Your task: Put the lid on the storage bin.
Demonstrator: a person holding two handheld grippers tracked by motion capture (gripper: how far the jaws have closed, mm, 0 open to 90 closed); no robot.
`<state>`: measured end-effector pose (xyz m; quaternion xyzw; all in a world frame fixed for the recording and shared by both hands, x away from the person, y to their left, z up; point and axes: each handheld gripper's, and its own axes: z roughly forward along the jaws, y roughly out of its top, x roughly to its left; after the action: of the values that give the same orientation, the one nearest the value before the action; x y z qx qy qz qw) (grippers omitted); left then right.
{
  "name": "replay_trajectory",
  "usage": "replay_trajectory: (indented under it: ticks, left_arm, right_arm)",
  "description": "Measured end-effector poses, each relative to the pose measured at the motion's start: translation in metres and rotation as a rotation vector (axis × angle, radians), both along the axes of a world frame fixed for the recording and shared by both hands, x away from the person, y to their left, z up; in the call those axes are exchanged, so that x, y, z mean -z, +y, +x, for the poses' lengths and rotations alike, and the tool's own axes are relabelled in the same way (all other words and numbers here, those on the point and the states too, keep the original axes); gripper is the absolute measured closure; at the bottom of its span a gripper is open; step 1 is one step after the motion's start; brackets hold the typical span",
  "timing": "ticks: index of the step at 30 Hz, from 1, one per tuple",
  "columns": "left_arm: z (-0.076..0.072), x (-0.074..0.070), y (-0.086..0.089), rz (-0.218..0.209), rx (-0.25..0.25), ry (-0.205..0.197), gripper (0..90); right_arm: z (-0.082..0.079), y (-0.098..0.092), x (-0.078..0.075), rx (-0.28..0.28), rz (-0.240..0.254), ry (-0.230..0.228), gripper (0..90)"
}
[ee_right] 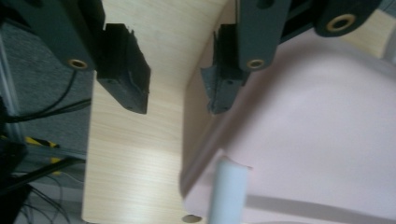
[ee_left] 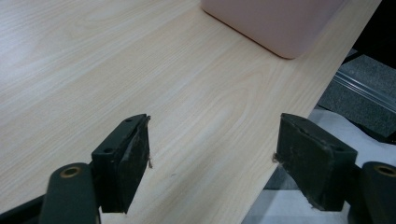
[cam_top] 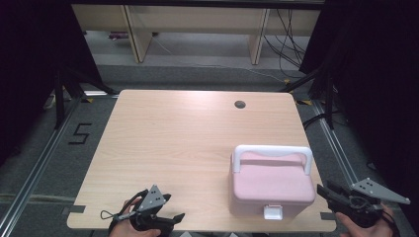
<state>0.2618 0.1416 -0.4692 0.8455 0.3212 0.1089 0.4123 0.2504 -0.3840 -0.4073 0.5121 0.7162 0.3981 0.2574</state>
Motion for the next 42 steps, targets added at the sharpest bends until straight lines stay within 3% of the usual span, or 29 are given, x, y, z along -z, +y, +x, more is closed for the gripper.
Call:
replay_trajectory:
  ticks: [2,3,4,9,10,13,14,20,21,23,24,26,27,28,30,33,34,36,37,38,42]
  left_arm:
    - [-0.001,0.0,0.001,-0.002,-0.002,0.003,25.1]
    - [-0.001,0.001,0.001,-0.01,-0.002,0.005,25.1]
    - [-0.001,0.001,0.002,-0.008,-0.004,0.003,25.1]
    - [-0.003,0.003,0.005,-0.011,-0.014,-0.01,24.6]
    - [-0.004,0.002,0.007,0.008,-0.017,-0.014,24.5]
    - [-0.005,0.004,0.009,-0.002,-0.015,-0.027,23.8]
    - [-0.006,0.004,0.009,-0.003,-0.025,-0.032,23.5]
    - [-0.011,0.01,0.012,-0.001,-0.04,-0.045,22.2]
    - [-0.011,0.01,0.015,0.028,-0.029,-0.05,21.8]
    - [-0.014,0.011,0.014,0.004,-0.042,-0.05,18.3]
    - [-0.014,0.01,0.016,0.024,-0.039,-0.061,18.3]
    - [-0.017,0.01,0.016,0.004,-0.047,-0.064,17.0]
    - [-0.017,0.009,0.018,0.015,-0.032,-0.078,17.0]
    - [-0.019,0.009,0.016,-0.005,-0.04,-0.076,16.7]
    - [-0.021,0.01,0.015,-0.018,-0.046,-0.085,16.4]
    - [-0.02,0.008,0.019,0.031,-0.015,-0.094,16.0]
    - [-0.021,0.01,0.017,-0.003,-0.033,-0.093,16.0]
    - [-0.021,0.011,0.017,-0.003,-0.032,-0.087,16.0]
    - [-0.022,0.012,0.016,-0.007,-0.038,-0.089,16.0]
    - [-0.02,0.011,0.018,0.036,-0.019,-0.097,16.0]
    - [-0.021,0.011,0.017,0.04,-0.015,-0.096,16.1]
  right_arm:
    - [0.0,-0.003,0.004,0.021,0.008,0.008,50.9]
    - [0.0,-0.003,0.007,0.038,0.038,0.027,48.5]
    - [0.0,-0.006,0.011,0.038,0.016,0.016,46.2]
    - [-0.001,-0.01,0.023,0.065,0.007,0.02,37.0]
    - [-0.001,-0.009,0.025,0.073,0.013,0.03,35.7]
    - [-0.006,-0.007,0.029,0.091,0.035,0.042,32.1]
    - [-0.006,-0.008,0.031,0.087,0.009,0.029,31.0]
    - [-0.012,-0.001,0.044,0.074,-0.03,0.051,27.3]
    - [-0.014,0.001,0.046,0.071,-0.03,0.06,27.2]
    - [-0.02,0.007,0.056,0.067,-0.003,0.092,27.0]
    - [-0.02,0.007,0.056,0.067,-0.003,0.092,27.0]
    - [-0.022,0.007,0.061,0.061,-0.004,0.107,26.6]
    - [-0.023,0.006,0.063,0.049,-0.011,0.099,26.5]
    - [-0.025,0.007,0.064,0.066,0.002,0.12,26.2]
    - [-0.027,0.006,0.068,0.057,-0.008,0.115,25.6]
    - [-0.032,0.005,0.07,0.059,-0.014,0.118,24.6]
    - [-0.032,0.005,0.07,0.059,-0.014,0.118,24.6]
    - [-0.034,0.006,0.071,0.068,-0.006,0.131,24.2]
    - [-0.033,0.002,0.072,0.044,-0.047,0.104,23.9]
    - [-0.033,0.002,0.072,0.044,-0.047,0.104,23.9]
    - [-0.036,0.004,0.075,0.059,-0.02,0.135,22.7]
